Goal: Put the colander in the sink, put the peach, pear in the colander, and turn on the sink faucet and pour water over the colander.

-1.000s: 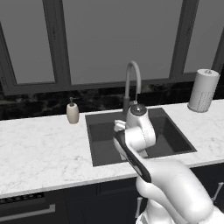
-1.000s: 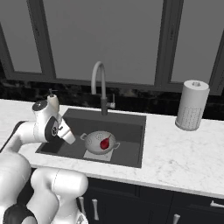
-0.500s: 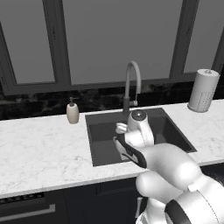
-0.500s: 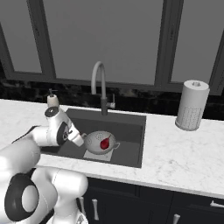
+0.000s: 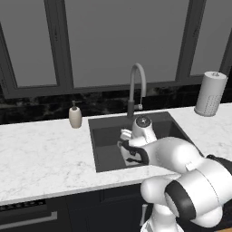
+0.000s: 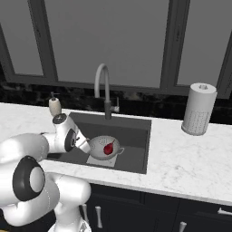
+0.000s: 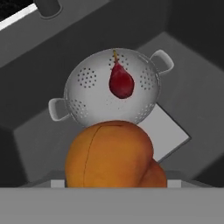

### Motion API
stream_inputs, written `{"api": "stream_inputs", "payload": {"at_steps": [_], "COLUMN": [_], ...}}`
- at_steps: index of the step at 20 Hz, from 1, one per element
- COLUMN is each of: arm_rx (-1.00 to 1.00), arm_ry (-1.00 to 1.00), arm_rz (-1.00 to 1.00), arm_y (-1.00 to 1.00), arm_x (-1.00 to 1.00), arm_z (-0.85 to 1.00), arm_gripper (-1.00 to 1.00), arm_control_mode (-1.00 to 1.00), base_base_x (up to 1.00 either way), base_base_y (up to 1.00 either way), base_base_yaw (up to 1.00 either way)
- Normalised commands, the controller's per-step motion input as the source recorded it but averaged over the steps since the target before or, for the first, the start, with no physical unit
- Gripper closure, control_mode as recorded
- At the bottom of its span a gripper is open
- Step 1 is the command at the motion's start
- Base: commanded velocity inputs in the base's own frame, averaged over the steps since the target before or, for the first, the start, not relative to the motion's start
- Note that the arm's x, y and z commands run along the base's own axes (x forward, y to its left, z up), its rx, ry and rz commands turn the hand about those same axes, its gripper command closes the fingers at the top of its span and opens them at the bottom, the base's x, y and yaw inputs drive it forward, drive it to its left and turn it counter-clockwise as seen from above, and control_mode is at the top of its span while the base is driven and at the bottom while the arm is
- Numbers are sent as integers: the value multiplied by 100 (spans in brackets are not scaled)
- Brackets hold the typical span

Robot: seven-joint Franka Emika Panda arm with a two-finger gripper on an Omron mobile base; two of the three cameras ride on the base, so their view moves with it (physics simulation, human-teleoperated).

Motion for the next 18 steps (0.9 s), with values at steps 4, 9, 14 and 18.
{"api": "stream_inputs", "payload": {"at_steps": [4,9,14,18], "arm_rx": [0,0,0,0], "arm_ry": [0,0,0,0], "arm_rz": [0,0,0,0], "arm_y": [0,0,0,-4], "arm_x": [21,27,35,31], "arm_z": [-37,-22,-1,-8], "arm_gripper": [100,100,100,100], "arm_control_mode": [-100,-100,-100,-100], "base_base_x": [0,0,0,0], "base_base_y": [0,0,0,0], "base_base_yaw": [0,0,0,0]}}
